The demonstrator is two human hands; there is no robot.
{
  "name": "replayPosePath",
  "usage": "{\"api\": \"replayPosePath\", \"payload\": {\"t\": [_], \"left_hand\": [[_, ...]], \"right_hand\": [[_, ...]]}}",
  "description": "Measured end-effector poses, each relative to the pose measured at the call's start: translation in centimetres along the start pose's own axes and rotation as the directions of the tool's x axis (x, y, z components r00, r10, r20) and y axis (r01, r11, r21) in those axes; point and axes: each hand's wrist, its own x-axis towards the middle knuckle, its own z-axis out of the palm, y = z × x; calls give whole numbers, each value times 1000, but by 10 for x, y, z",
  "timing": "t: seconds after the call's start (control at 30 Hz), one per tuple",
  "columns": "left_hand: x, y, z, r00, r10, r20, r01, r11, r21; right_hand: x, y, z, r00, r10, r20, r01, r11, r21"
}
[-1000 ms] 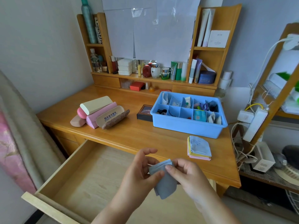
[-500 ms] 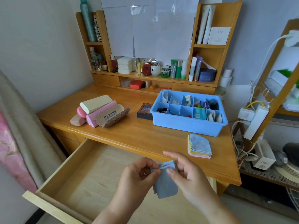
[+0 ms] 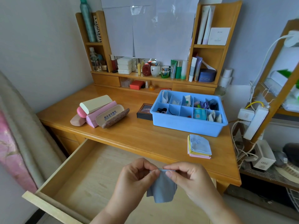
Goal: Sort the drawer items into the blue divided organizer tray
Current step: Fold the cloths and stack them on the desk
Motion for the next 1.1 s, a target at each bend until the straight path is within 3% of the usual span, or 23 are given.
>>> {"api": "replayPosePath", "payload": {"t": [0.17, 0.43, 0.53, 0.7, 0.8, 0.9, 1.0, 1.03, 1.07, 1.1], "left_hand": [[3, -1, 0, 999, -33, -21, 36, 981, 190], [22, 3, -7, 995, -86, -45, 93, 976, 195], [31, -3, -7, 994, -100, -41, 106, 973, 204], [50, -11, 14, 993, -115, -33, 119, 976, 182], [81, -17, 20, 983, -132, -125, 145, 984, 101], [122, -30, 20, 952, -228, -206, 234, 972, 3], [156, -45, 22, 910, -365, -198, 347, 930, -119], [164, -51, 22, 905, -368, -215, 375, 927, -8], [170, -56, 21, 918, -323, -230, 375, 898, 233], [173, -59, 19, 942, -249, -226, 332, 795, 508]], "right_hand": [[2, 0, 1, 1000, -25, 3, 25, 994, -110], [28, 9, 0, 995, 102, -17, -102, 995, 11], [34, 14, -1, 992, 121, -19, -122, 992, -26], [44, 19, -15, 979, 149, -141, -162, 983, -85], [50, 27, -42, 950, 169, -263, -214, 965, -151], [51, 41, -72, 895, 171, -413, -254, 955, -154], [51, 59, -96, 859, 158, -487, -310, 918, -248], [52, 65, -101, 855, 165, -492, -331, 904, -272], [54, 71, -105, 852, 178, -492, -357, 885, -299], [56, 76, -107, 851, 190, -490, -380, 866, -324]]}}
